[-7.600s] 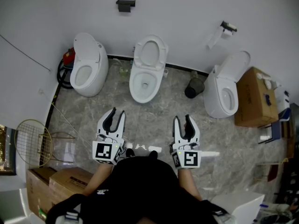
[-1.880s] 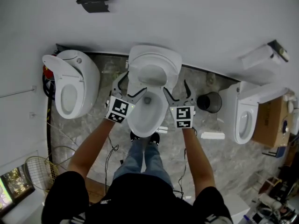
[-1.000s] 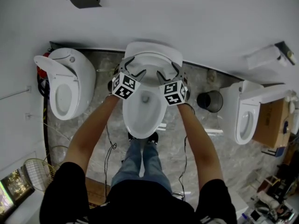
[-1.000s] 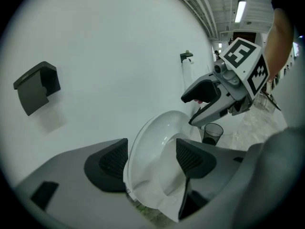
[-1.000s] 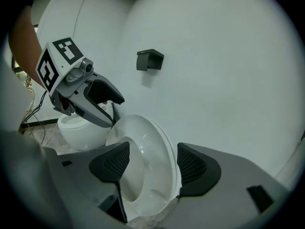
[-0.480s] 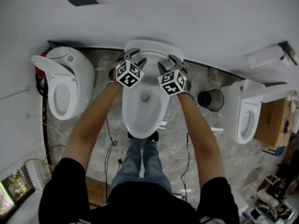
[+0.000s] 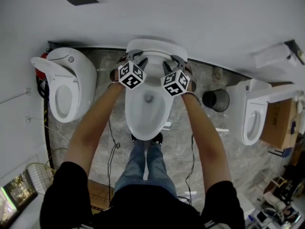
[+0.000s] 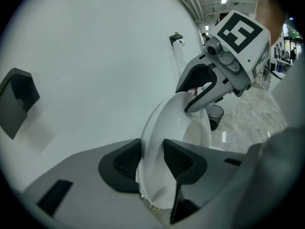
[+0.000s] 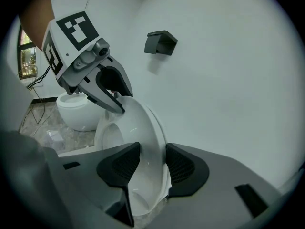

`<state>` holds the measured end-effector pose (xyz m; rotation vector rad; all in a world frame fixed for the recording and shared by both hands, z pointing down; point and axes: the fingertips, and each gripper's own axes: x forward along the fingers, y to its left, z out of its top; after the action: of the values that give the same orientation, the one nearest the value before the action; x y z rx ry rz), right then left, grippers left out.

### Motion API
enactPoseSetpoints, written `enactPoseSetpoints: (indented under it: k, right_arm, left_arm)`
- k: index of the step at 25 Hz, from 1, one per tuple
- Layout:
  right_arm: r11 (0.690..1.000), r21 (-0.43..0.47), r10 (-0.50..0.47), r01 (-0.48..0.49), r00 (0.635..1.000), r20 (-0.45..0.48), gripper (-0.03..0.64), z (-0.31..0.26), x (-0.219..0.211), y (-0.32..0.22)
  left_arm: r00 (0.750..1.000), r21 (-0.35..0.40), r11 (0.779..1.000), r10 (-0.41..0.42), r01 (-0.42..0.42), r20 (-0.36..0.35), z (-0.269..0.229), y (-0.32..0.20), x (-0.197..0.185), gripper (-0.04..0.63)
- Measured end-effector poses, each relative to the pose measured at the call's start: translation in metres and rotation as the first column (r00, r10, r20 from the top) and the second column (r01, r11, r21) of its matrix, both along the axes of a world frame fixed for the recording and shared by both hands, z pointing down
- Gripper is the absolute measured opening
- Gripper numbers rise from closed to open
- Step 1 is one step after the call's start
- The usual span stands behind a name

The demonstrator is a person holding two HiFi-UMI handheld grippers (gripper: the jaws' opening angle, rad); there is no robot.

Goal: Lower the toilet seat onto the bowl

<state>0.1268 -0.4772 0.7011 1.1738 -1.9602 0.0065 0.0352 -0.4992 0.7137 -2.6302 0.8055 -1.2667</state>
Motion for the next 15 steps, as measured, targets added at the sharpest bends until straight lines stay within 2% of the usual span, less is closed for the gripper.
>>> enactPoseSetpoints:
  k: [5,9,12,15]
  right_arm:
    - [1.0,-0.006,0.005,-0.005,1.0,-0.003,0.186,-0.002,-0.001,0.006]
    - [1.0,0.001,0.014,-0.014,1.0,-0.01,0.181,-0.006,-0.003,0.017]
    - [1.0,0.017,0.018,-0.018,1.0,-0.013,0.179,-0.009,-0.007,0.031]
    - [1.0,0.02,0.003,-0.002,1.0,-0.029,0.17,-0.011,-0.012,0.049]
  left_arm:
    - [1.0,0.001,1.0,-0.001,0.001,0.01,-0.002,0.005,-0.002,0.146]
    - [0.997,0.066,0.998,0.006,-0.01,0.071,-0.005,0.018,-0.004,0.144]
    - [0.998,0.079,0.997,-0.007,0.002,0.061,-0.008,0.032,-0.009,0.144]
    - [0.999,0.06,0.998,-0.021,0.02,0.024,-0.011,0.048,-0.014,0.141]
